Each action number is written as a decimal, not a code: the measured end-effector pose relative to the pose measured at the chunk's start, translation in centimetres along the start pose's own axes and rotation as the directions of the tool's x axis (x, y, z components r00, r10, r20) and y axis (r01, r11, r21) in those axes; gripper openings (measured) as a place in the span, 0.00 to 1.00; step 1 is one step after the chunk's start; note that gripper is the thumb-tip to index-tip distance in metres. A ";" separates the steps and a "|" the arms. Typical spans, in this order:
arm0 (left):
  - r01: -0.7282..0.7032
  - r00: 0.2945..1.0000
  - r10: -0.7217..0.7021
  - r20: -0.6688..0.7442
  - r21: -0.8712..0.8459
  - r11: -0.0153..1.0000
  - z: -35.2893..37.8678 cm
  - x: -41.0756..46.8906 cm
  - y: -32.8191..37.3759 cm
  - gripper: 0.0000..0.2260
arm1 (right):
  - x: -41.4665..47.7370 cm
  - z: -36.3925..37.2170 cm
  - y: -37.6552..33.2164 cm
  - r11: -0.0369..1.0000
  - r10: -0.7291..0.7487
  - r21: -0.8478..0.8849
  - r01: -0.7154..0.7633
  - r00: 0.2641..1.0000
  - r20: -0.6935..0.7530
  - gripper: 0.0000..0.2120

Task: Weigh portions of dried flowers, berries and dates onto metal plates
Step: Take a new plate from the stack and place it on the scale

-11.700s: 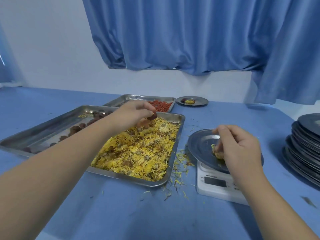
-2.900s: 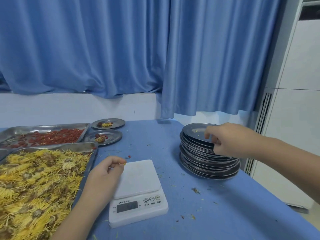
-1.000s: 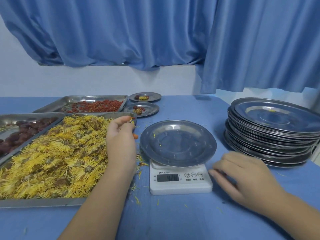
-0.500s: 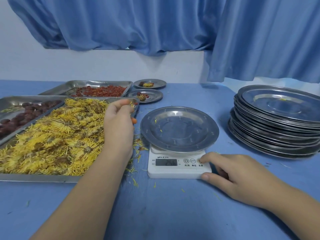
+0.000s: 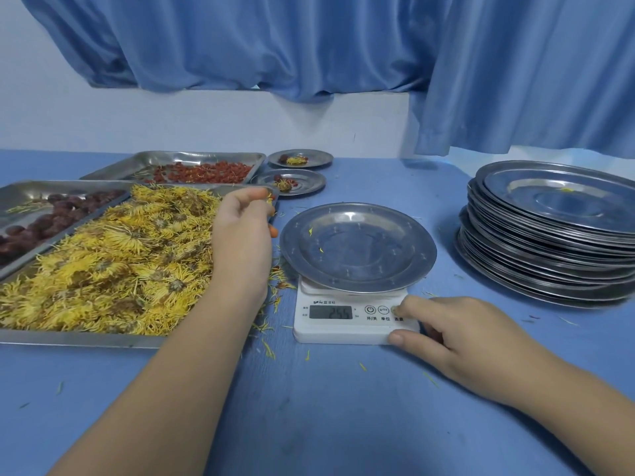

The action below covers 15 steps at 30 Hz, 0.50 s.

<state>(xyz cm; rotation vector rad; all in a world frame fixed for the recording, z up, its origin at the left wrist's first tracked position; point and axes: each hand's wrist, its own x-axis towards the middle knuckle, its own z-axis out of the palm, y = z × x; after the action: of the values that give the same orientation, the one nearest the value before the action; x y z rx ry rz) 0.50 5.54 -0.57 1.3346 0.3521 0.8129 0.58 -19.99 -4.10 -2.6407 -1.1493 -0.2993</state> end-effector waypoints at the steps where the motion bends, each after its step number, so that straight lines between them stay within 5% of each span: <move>1: 0.001 1.000 -0.001 0.000 0.000 1.000 0.0 0.0 0.0 0.09 | 0.0 0.0 -0.1 1.000 0.005 0.011 -0.005 1.000 -0.003 0.31; 5: 0.000 1.000 0.000 -0.001 -0.004 1.000 0.0 0.0 0.0 0.09 | -0.2 -0.3 -0.2 0.999 0.032 -0.018 -0.033 0.999 -0.019 0.29; 11: -0.005 1.000 0.005 -0.014 -0.018 1.000 -0.3 0.1 -0.2 0.09 | 0.0 -0.6 0.7 0.975 0.220 0.031 -0.218 0.962 -0.159 0.03; 15: -0.019 1.000 0.019 -0.010 -0.017 1.000 -0.2 0.1 0.0 0.09 | 0.6 -0.3 1.1 0.954 0.299 -0.006 -0.300 0.950 -0.086 0.07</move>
<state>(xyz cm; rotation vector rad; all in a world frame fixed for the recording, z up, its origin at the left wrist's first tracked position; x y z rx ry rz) 0.45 5.76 -0.57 1.3203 0.3401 0.8366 1.73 -20.45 -3.77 -2.7379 -0.7075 -0.3591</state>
